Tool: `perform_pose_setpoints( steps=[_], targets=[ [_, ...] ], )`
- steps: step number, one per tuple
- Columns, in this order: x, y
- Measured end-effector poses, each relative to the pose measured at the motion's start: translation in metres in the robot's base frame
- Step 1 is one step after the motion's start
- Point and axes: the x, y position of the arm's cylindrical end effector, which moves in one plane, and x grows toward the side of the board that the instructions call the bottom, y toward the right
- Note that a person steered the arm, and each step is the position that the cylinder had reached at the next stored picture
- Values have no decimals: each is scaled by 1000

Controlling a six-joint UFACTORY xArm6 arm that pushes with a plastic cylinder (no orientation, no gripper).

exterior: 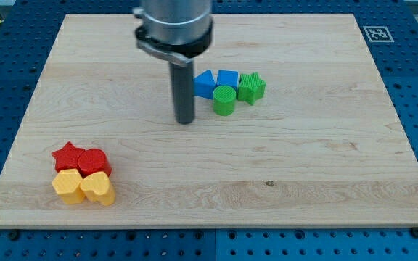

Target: Move your arm to the bottom left of the board

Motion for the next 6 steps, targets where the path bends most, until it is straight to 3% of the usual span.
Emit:
perform_pose_setpoints(
  steps=[3,4,6],
  targets=[
    [1,-207],
    [14,-243],
    [72,-240]
  ],
)
